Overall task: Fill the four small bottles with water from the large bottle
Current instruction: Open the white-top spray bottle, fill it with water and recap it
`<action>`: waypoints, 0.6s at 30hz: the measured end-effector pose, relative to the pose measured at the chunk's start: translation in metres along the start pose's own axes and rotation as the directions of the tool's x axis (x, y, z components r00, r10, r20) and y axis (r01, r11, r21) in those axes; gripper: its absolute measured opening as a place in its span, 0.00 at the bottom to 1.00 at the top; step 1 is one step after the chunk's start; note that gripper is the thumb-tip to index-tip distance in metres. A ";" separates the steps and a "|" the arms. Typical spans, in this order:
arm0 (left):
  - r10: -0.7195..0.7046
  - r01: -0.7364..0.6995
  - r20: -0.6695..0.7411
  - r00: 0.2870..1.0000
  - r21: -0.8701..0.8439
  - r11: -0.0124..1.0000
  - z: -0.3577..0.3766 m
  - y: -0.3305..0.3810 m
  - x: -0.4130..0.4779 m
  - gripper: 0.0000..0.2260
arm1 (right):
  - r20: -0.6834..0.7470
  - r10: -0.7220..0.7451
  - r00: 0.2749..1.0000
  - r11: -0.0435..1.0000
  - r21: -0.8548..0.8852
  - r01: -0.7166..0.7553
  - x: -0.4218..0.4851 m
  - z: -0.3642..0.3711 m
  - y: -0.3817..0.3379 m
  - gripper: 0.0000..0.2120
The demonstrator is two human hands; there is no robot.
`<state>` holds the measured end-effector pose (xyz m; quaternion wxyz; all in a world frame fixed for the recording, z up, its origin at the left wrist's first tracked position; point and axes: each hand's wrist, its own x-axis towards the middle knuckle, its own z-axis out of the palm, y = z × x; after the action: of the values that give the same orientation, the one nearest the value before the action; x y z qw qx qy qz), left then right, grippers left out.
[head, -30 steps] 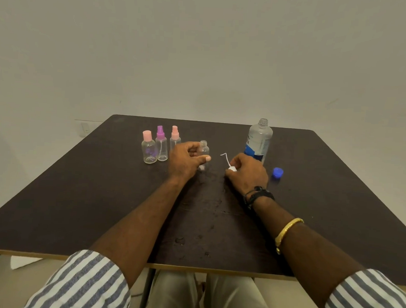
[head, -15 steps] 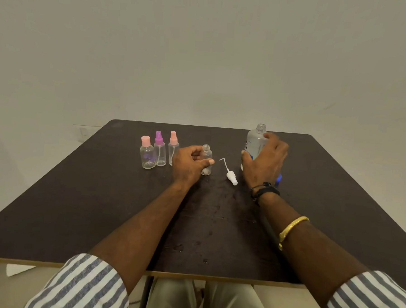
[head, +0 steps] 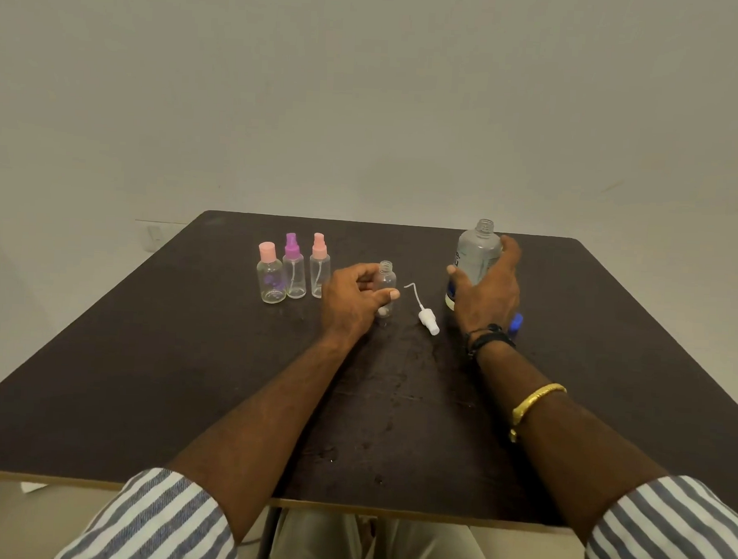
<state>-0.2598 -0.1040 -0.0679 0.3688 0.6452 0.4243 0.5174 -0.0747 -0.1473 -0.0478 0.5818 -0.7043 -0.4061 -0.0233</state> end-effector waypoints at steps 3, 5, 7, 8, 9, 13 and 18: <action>-0.010 0.010 0.002 1.000 -0.006 1.000 0.000 -0.001 0.001 0.18 | -0.006 0.005 1.000 0.999 0.045 -0.005 0.001 -0.001 -0.002 0.35; -0.020 0.021 0.007 1.000 -0.022 1.000 0.000 -0.002 0.002 0.18 | -0.009 -0.009 1.000 0.999 0.051 0.009 0.001 -0.001 -0.004 0.35; -0.017 0.017 0.012 1.000 -0.018 1.000 0.001 -0.003 0.001 0.18 | 0.006 -0.038 0.999 0.998 0.053 0.038 -0.001 -0.002 -0.004 0.36; -0.015 0.015 0.012 1.000 -0.015 1.000 0.001 -0.002 0.001 0.18 | 0.021 -0.059 0.998 0.997 0.053 0.058 -0.001 -0.002 -0.004 0.37; -0.015 0.015 0.010 1.000 -0.013 1.000 0.001 -0.002 0.001 0.19 | 0.038 -0.084 0.996 0.995 0.051 0.082 -0.002 -0.002 -0.004 0.39; -0.006 0.005 0.012 1.000 0.010 1.000 -0.001 0.002 0.002 0.18 | 0.125 -0.180 0.976 0.983 0.003 0.181 -0.004 -0.004 -0.003 0.41; -0.010 0.009 0.032 0.999 0.034 0.999 -0.001 0.002 0.006 0.18 | 0.223 -0.317 0.922 0.938 -0.069 0.339 -0.004 -0.005 -0.005 0.36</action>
<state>-0.2594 -0.0994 -0.0634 0.3668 0.6576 0.4302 0.4980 -0.0782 -0.1533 -0.0438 0.4855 -0.6547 -0.5754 -0.0678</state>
